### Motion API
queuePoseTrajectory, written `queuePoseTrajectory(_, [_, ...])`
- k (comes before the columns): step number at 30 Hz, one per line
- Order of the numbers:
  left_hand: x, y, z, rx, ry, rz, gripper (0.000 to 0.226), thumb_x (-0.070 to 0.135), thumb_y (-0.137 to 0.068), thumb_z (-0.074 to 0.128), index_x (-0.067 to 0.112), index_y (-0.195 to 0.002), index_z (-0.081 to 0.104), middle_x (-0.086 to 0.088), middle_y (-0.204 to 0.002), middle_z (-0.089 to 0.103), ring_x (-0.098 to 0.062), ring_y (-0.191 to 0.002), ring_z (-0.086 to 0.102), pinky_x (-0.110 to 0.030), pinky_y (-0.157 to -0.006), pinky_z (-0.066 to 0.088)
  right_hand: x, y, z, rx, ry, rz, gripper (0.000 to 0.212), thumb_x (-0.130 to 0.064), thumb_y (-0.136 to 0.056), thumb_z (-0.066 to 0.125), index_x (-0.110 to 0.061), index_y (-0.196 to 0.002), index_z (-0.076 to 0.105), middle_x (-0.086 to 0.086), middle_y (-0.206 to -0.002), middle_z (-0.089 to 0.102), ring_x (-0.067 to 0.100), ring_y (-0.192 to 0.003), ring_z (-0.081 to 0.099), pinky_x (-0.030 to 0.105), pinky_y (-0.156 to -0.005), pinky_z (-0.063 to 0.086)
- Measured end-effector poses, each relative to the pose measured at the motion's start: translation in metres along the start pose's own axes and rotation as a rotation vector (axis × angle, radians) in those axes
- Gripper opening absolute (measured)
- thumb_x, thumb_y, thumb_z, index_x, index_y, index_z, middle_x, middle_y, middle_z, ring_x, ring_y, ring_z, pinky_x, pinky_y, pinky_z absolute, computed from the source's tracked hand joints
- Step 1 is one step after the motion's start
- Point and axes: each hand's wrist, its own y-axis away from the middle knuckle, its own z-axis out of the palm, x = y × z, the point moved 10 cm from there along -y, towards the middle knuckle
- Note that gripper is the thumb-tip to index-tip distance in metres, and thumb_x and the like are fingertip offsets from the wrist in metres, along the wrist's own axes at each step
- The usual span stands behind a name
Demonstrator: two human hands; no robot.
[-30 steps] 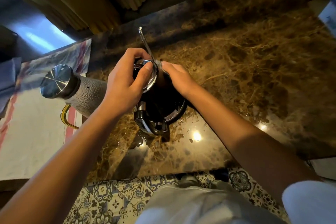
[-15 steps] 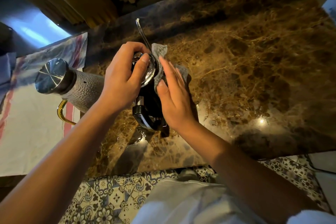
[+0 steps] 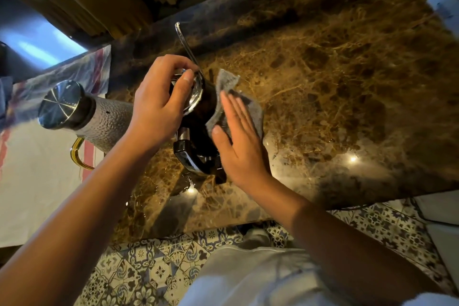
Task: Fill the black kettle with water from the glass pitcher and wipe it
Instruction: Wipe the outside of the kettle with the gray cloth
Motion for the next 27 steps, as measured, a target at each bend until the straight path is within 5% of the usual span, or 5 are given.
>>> queuePoseTrajectory(8, [-0.001, 0.0, 0.0, -0.006, -0.005, -0.017, 0.024, 0.027, -0.107, 0.047, 0.018, -0.124, 0.06, 0.006, -0.116, 0.059, -0.005, -0.103, 0.053, -0.022, -0.087, 0.043, -0.013, -0.043, 0.0, -0.01, -0.136, 0.003, 0.06, -0.046, -0.106, 0.024, -0.019, -0.158, 0.038, 0.003, -0.164, 0.04, 0.018, -0.155, 0.029, 0.049, -0.126, 0.02])
queuePoseTrajectory(17, [-0.004, 0.001, 0.002, -0.001, 0.011, -0.034, 0.025, 0.027, -0.108, 0.045, 0.018, -0.126, 0.06, 0.0, -0.121, 0.062, -0.01, -0.109, 0.055, -0.028, -0.089, 0.044, 0.036, 0.009, 0.0, 0.061, -0.126, 0.274, 0.058, -0.044, -0.109, 0.035, -0.028, -0.164, 0.021, -0.007, -0.171, 0.021, 0.008, -0.157, 0.016, 0.04, -0.127, 0.024])
queuePoseTrajectory(22, [-0.001, 0.002, 0.0, 0.028, -0.008, -0.025, 0.025, 0.026, -0.108, 0.044, 0.016, -0.125, 0.06, 0.004, -0.119, 0.06, -0.002, -0.106, 0.052, -0.018, -0.087, 0.042, 0.018, 0.032, 0.007, 0.09, -0.002, 0.118, 0.064, -0.039, -0.108, 0.045, -0.022, -0.164, 0.02, -0.001, -0.173, 0.017, 0.012, -0.16, 0.009, 0.035, -0.128, 0.019])
queuePoseTrajectory(27, [-0.001, 0.001, 0.0, 0.023, 0.004, -0.014, 0.026, 0.027, -0.108, 0.044, 0.014, -0.124, 0.06, -0.002, -0.118, 0.064, -0.009, -0.105, 0.057, -0.03, -0.088, 0.046, -0.007, 0.008, -0.003, 0.099, 0.01, -0.013, 0.063, -0.035, -0.103, 0.059, -0.021, -0.16, 0.034, 0.001, -0.167, 0.033, 0.014, -0.158, 0.015, 0.036, -0.127, 0.019])
